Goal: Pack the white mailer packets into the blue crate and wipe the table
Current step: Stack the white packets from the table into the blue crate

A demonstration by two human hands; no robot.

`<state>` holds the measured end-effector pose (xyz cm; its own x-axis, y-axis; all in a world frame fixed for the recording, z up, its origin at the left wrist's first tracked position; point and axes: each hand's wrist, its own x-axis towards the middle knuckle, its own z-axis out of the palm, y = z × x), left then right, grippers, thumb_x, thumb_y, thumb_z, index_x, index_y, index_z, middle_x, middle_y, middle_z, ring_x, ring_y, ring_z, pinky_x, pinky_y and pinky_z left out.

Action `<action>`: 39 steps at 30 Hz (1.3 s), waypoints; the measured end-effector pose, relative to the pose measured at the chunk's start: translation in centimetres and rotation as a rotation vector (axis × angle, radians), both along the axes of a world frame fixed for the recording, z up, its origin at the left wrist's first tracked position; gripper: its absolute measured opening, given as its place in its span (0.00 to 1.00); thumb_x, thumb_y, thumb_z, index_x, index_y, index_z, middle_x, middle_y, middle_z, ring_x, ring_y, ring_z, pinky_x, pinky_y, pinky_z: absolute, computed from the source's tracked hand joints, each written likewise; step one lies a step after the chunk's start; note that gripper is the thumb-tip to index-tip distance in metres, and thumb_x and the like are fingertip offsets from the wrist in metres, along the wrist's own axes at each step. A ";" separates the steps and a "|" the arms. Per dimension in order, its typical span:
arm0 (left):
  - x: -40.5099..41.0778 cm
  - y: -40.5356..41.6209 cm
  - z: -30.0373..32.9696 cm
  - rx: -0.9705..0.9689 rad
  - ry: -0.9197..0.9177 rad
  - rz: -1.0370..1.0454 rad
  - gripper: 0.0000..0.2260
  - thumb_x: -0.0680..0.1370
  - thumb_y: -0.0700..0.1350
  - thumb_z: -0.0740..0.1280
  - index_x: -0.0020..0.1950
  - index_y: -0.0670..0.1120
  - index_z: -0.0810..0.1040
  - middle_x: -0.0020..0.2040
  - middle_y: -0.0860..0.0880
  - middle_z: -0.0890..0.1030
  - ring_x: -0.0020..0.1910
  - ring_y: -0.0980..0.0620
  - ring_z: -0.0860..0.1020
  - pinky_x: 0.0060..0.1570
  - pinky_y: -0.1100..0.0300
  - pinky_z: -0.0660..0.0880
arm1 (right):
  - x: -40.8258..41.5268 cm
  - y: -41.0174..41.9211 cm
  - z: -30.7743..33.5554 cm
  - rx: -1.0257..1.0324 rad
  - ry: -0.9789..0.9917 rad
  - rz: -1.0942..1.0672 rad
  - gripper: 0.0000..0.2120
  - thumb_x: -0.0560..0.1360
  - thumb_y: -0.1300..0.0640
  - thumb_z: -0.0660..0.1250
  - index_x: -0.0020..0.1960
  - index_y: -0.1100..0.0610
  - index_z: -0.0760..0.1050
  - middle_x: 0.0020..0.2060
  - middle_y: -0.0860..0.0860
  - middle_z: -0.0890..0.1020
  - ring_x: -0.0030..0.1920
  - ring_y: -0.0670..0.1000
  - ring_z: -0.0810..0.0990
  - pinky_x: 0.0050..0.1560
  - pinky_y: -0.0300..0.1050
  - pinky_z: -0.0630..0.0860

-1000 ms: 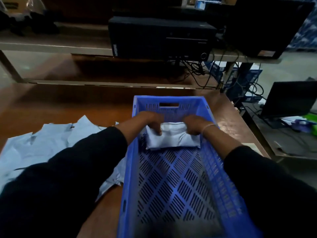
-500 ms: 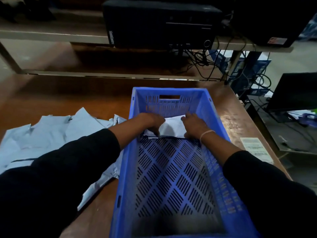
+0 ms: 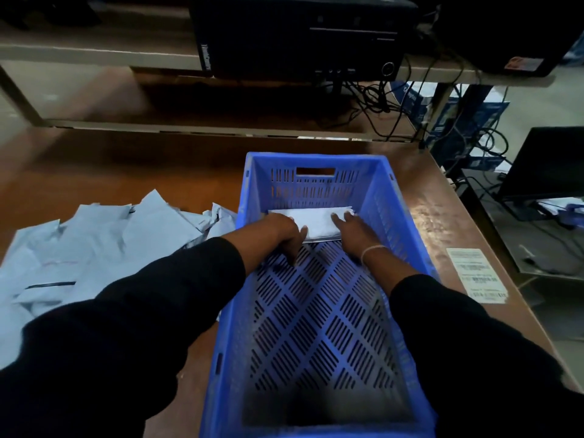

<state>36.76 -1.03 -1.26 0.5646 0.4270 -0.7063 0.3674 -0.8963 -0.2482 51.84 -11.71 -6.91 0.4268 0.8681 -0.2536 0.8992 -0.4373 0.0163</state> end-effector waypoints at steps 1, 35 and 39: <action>-0.1 -0.1 0.1 -0.002 -0.004 0.003 0.51 0.78 0.67 0.66 0.82 0.49 0.31 0.83 0.38 0.41 0.81 0.37 0.56 0.74 0.42 0.62 | 0.0 -0.1 0.0 -0.009 0.025 -0.009 0.34 0.80 0.62 0.58 0.81 0.51 0.48 0.79 0.59 0.53 0.78 0.63 0.54 0.74 0.58 0.63; -34.4 2.5 1.4 -0.339 -1.601 0.877 0.07 0.78 0.40 0.70 0.55 0.46 0.84 0.50 0.53 0.87 0.49 0.54 0.85 0.56 0.48 0.82 | -29.9 14.3 12.0 0.148 0.372 0.037 0.16 0.74 0.49 0.68 0.32 0.55 0.71 0.32 0.54 0.75 0.34 0.53 0.75 0.32 0.40 0.67; -35.9 2.8 1.3 -0.359 -1.585 0.882 0.08 0.78 0.42 0.70 0.56 0.47 0.84 0.49 0.54 0.87 0.48 0.55 0.85 0.55 0.48 0.83 | -31.0 15.2 11.3 0.100 0.436 0.048 0.14 0.78 0.49 0.68 0.49 0.61 0.81 0.44 0.54 0.78 0.47 0.54 0.76 0.44 0.44 0.71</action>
<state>0.87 1.80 0.02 0.4325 0.8975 0.0859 0.3713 -0.2641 0.8901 20.86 3.47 4.40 0.2569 0.9137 -0.3149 0.8322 -0.3748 -0.4087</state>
